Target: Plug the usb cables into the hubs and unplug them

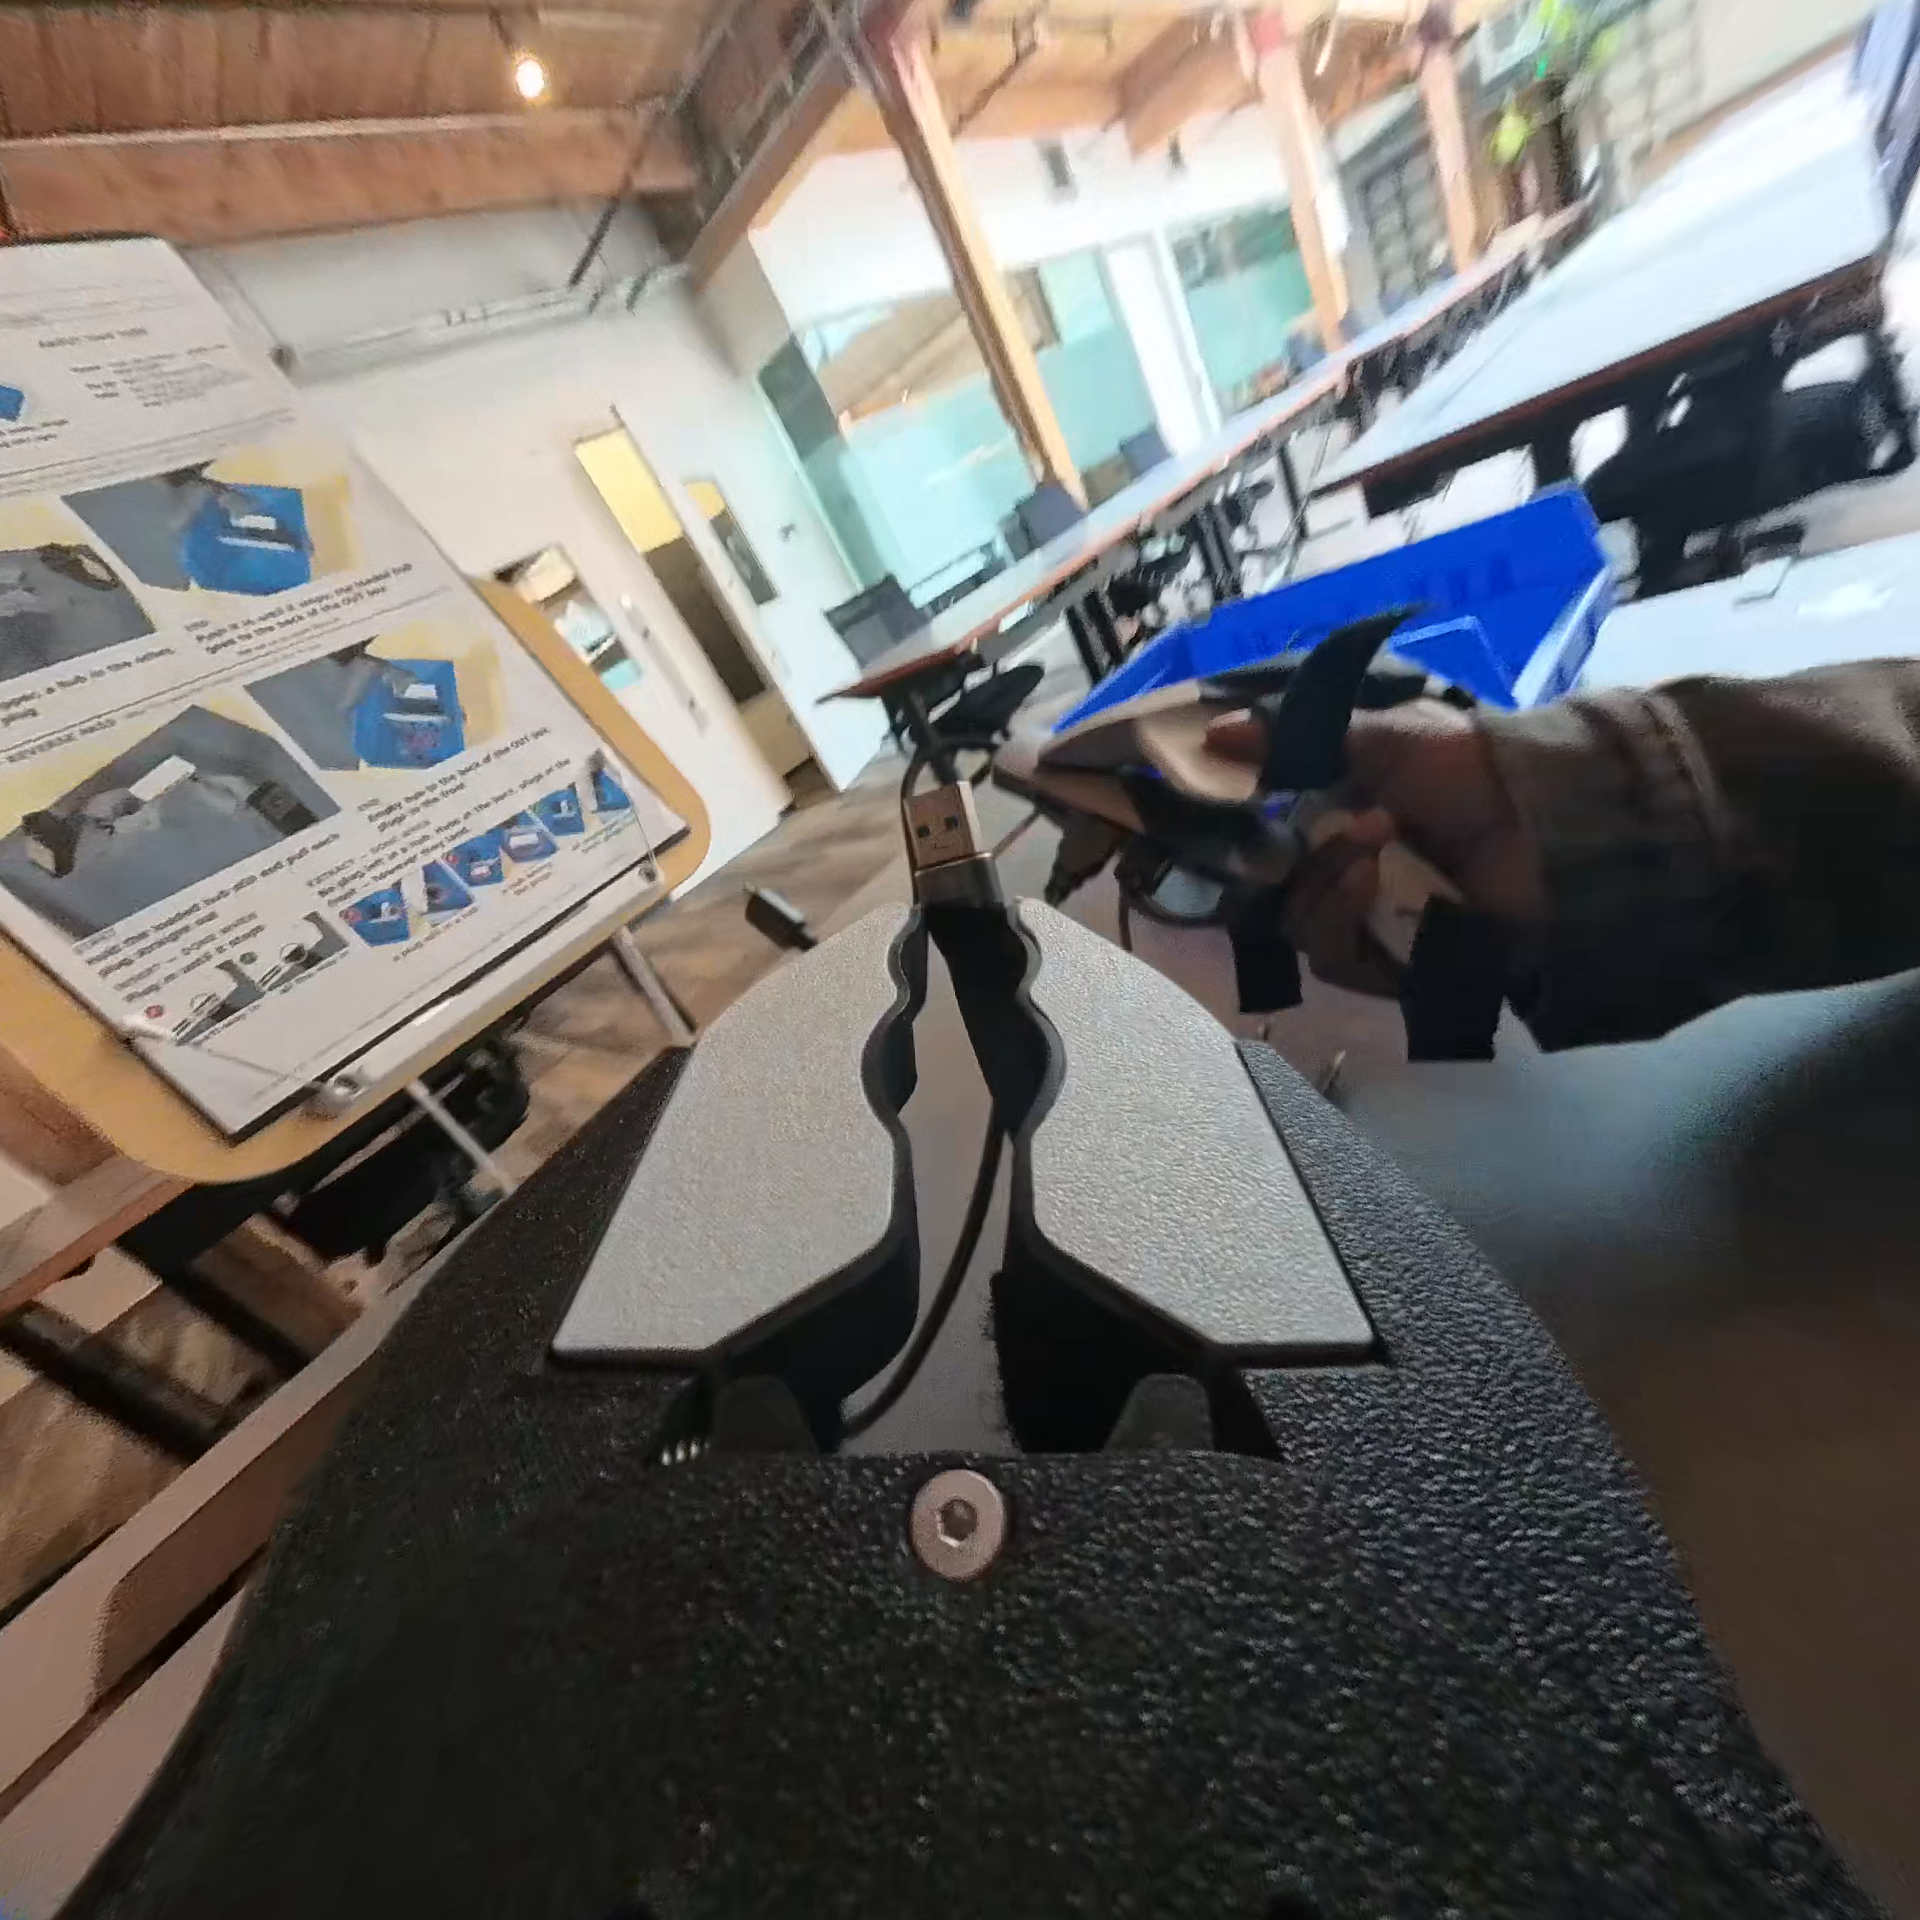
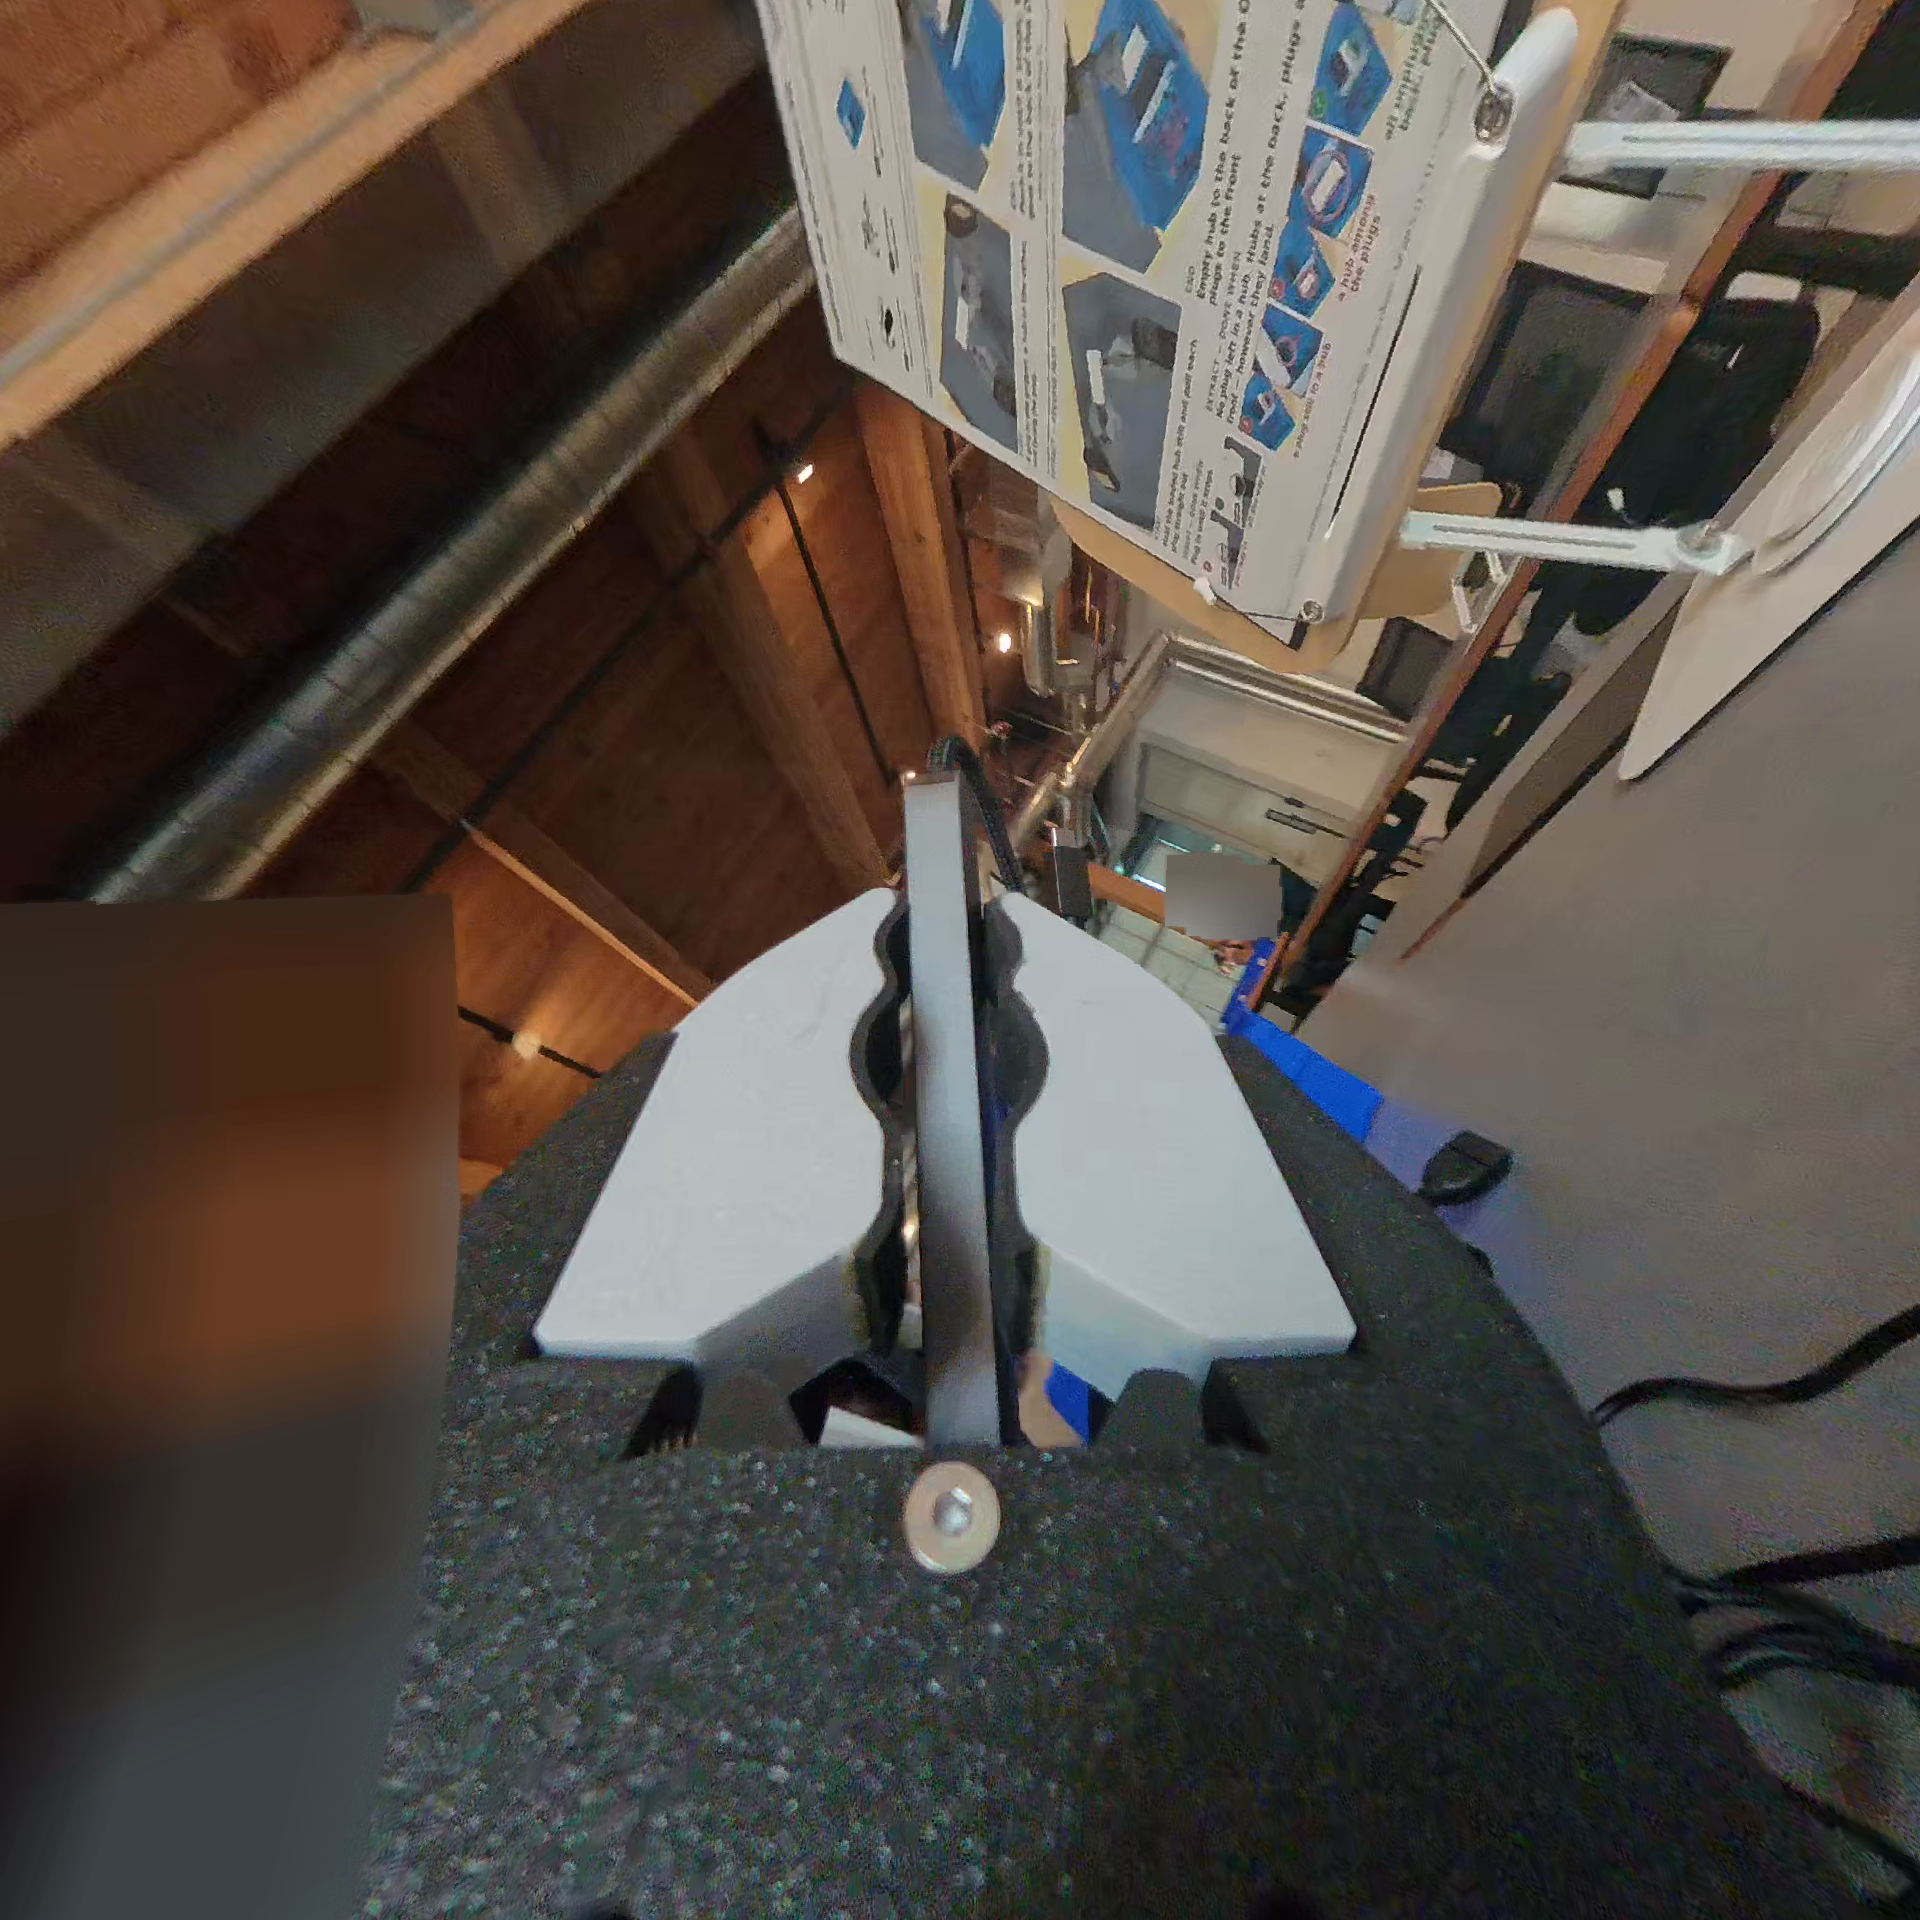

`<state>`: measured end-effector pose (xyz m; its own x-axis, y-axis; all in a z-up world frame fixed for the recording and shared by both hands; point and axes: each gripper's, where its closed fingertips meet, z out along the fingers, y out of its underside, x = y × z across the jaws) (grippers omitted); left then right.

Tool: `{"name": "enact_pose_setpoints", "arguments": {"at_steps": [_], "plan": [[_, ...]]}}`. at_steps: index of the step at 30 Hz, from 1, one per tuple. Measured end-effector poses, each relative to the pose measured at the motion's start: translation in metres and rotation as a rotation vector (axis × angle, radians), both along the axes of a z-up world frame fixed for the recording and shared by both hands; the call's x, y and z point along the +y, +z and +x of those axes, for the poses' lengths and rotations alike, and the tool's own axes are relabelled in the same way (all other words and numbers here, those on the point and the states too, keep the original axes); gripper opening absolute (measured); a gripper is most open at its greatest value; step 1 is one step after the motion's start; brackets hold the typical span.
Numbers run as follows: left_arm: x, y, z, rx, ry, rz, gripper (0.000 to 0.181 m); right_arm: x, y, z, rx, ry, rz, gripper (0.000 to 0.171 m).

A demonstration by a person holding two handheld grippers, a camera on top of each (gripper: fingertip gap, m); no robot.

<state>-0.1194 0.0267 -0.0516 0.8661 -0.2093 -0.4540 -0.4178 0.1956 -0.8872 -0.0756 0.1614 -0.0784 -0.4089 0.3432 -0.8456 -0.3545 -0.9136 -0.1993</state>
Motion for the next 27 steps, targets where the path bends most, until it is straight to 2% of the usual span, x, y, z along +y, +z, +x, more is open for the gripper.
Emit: {"name": "enact_pose_setpoints", "arguments": {"at_steps": [5,9,13,18,23,27], "plan": [[0.012,-0.019,0.004,0.216,0.101,-0.128,0.014,0.009,-0.005,-0.001,0.140,0.069,-0.285,0.012],[0.021,-0.028,0.008,0.398,0.172,-0.180,0.013,0.005,-0.005,-0.005,0.190,0.120,-0.335,0.012],[0.026,-0.039,0.008,0.722,0.288,-0.225,0.013,-0.002,0.001,-0.010,0.212,0.164,-0.338,0.012],[0.029,-0.041,0.019,0.884,0.325,-0.224,0.013,-0.013,0.010,-0.015,0.207,0.191,-0.274,0.012],[0.035,-0.052,0.023,0.960,0.347,-0.252,0.013,-0.033,0.021,-0.022,0.028,0.055,0.062,0.012],[0.038,-0.057,0.025,1.005,0.355,-0.257,0.013,-0.042,0.029,-0.025,-0.021,0.013,0.177,0.012]]}}
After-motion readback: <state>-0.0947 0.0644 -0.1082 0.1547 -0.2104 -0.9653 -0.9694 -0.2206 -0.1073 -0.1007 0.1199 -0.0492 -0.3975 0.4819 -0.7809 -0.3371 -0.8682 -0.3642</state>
